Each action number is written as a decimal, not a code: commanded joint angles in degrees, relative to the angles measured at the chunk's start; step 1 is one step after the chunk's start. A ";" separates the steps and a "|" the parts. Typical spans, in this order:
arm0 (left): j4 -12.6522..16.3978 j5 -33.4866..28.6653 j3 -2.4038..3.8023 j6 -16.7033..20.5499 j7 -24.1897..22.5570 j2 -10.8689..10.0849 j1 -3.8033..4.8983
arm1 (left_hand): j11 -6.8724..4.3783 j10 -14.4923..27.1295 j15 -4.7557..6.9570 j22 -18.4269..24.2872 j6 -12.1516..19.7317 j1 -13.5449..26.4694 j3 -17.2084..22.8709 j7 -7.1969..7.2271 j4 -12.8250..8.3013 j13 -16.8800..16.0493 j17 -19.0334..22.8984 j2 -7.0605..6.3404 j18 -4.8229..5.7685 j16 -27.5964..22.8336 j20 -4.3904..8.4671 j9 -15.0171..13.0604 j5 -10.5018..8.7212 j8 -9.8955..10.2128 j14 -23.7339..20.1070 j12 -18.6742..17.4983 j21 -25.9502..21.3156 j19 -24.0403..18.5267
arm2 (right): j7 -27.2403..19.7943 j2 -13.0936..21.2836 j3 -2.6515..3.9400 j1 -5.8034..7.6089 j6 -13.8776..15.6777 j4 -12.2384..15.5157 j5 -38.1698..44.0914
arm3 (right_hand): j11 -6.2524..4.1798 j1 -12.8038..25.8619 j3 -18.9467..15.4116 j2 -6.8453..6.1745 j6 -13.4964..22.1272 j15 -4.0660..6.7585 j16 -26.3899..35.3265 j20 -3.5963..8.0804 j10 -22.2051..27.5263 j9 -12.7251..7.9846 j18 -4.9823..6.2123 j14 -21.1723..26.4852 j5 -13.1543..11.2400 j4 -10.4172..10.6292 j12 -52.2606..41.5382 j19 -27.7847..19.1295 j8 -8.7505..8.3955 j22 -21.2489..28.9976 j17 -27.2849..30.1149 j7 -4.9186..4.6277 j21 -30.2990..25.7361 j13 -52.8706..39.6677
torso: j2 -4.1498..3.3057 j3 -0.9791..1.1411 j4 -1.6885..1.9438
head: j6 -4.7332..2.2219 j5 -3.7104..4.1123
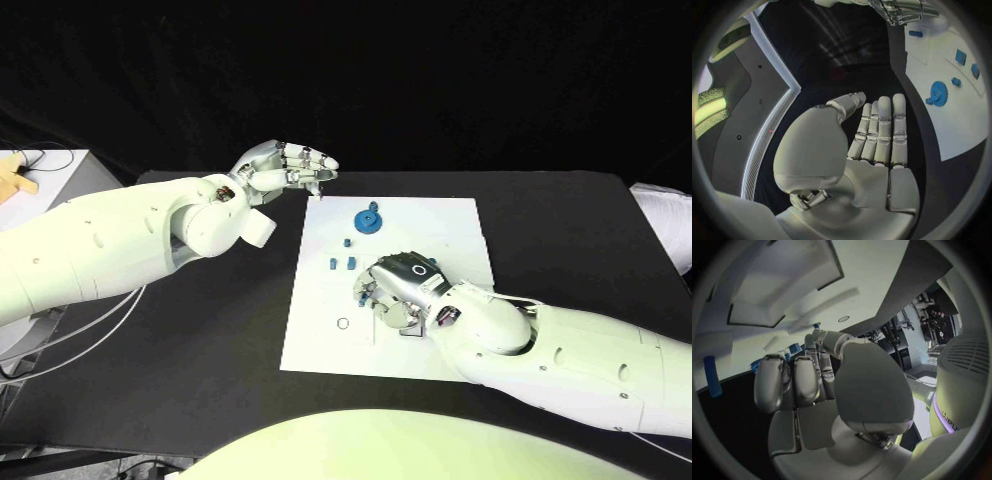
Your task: Assemble the parts on the task board
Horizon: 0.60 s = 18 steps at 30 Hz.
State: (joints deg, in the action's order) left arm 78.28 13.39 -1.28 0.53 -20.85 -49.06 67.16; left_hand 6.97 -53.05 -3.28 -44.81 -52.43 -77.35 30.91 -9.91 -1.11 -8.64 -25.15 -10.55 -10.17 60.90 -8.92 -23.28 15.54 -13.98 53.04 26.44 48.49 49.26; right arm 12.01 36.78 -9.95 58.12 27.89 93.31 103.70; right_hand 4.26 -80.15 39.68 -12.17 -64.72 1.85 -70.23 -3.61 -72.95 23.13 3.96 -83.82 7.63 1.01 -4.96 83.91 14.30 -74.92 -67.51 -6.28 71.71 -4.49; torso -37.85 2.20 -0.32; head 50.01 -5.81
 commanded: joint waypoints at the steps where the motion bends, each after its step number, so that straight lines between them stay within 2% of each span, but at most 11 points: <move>1: 0.08 -0.19 0.03 -1.06 -0.21 0.11 -0.01 | 0.22 -0.08 -0.09 0.09 -0.04 -0.28 -0.17 -0.24 -0.10 0.05 0.05 0.22 -0.32 -0.39 0.13 -0.03 -0.21 0.31 -0.24 -0.26 -0.34 0.34 | 0.83 -0.18 -0.11 -0.14 -2.52 -0.34 0.98 | -1.51 0.40 0.09 0.28 0.15 0.15 -0.22 0.12 -1.78 0.10 -0.47 -2.40 0.30 -0.40 -0.07 1.31 0.27 -3.44 0.07 -0.44 0.27 -0.07 | 0.00 -0.02 0.02 | -0.01 0.09; 13: 0.08 -0.20 0.03 -1.06 -0.18 0.04 -0.01 | 0.22 -0.08 -0.09 0.09 -0.04 -0.28 -0.17 -0.24 -0.10 0.05 0.05 0.22 -0.32 -0.39 0.13 -0.03 -0.21 0.31 -0.24 -0.26 -0.34 0.34 | 0.95 -0.46 -0.21 -0.14 -5.34 -0.43 1.17 | -1.49 0.56 0.05 0.31 0.15 0.13 -0.25 0.10 -1.80 0.15 -0.47 -2.38 0.16 -0.41 0.01 1.29 0.27 -3.48 0.10 -0.47 0.28 -0.08 | 0.01 -0.02 -0.01 | -0.01 0.06; 18: 0.06 -0.20 0.03 -1.09 -0.16 0.04 -0.01 | 0.22 -0.08 -0.09 0.09 -0.04 -0.28 -0.17 -0.24 -0.10 0.05 0.05 0.22 -0.32 -0.39 0.13 -0.03 -0.21 0.31 -0.24 -0.26 -0.34 0.34 | 0.87 -0.45 -0.24 -0.14 -5.32 -0.45 1.18 | -1.48 0.63 0.02 0.31 0.16 0.11 -0.19 0.09 -1.80 0.17 -0.44 -2.36 0.11 -0.41 0.05 1.25 0.27 -3.41 0.20 -0.48 0.15 -0.08 | 0.02 0.00 -0.04 | -0.01 0.07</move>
State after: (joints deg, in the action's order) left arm 78.27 13.39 -1.29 0.40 -20.74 -49.11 67.14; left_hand 6.97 -53.05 -3.28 -44.81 -52.43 -77.35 30.91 -9.91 -1.11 -8.65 -25.16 -10.55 -10.17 60.90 -8.92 -23.27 15.54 -13.98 53.04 26.44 48.49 49.25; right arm 12.38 36.23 -9.96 58.19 25.25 93.06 104.16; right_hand 4.25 -79.89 39.67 -11.92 -64.40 1.85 -70.23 -3.60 -72.96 23.22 3.96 -83.83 7.61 1.01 -4.97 83.91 14.40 -74.91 -67.42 -6.34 71.71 -4.52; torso -37.84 2.18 -0.34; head 50.01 -5.73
